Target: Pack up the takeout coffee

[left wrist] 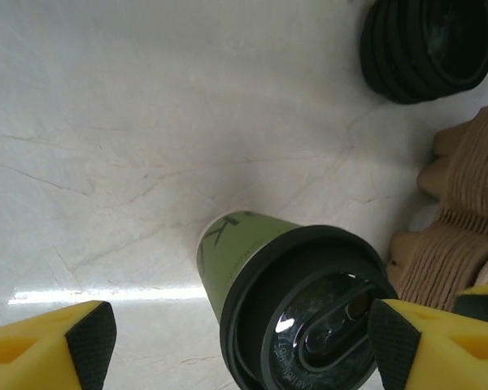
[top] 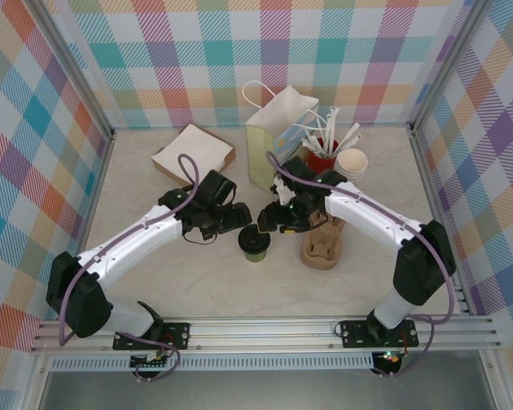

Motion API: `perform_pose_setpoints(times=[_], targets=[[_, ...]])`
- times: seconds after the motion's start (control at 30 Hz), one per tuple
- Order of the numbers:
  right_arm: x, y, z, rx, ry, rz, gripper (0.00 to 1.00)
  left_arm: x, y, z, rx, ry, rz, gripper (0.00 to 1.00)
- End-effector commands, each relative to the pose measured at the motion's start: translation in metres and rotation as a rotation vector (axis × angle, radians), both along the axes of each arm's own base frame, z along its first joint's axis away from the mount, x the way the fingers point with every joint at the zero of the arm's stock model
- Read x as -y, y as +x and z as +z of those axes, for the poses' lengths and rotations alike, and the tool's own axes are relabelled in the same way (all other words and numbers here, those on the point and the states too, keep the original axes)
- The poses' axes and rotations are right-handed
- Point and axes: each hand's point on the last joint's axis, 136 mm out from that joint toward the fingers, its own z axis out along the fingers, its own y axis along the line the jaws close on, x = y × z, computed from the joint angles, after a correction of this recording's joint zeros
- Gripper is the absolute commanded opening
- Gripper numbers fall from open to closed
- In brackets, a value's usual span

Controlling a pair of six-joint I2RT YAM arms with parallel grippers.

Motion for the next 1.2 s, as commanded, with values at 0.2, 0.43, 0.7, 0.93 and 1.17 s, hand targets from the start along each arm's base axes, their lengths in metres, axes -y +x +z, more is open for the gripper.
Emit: perform_pose_setpoints(times=[0.2, 0.43, 0.7, 0.93, 1.17], targets=[[0.003, -0.011, 0.01, 0.125, -0.137, 0.103, 1.0, -0.062, -0.014, 0.043, 0.172, 0.037, 0.12, 0.89], [-0.015, -0.014, -0.005, 0.156, -0.29, 0.209, 1.0, -0.098, -0.027, 0.058, 0.286, 0.068, 0.204, 0.94], [-0.033, -0.014, -0.015, 0.149, -0.362, 0.306, 1.0, -0.106, -0.034, 0.053, 0.279, 0.1, 0.206, 0.96], [-0.041, -0.013, -0.023, 0.143, -0.388, 0.34, 1.0, -0.105, -0.035, 0.049, 0.264, 0.108, 0.191, 0.97], [-0.048, -0.015, -0.026, 0.133, -0.388, 0.377, 1.0, -0.104, -0.035, 0.048, 0.26, 0.11, 0.187, 0.97]])
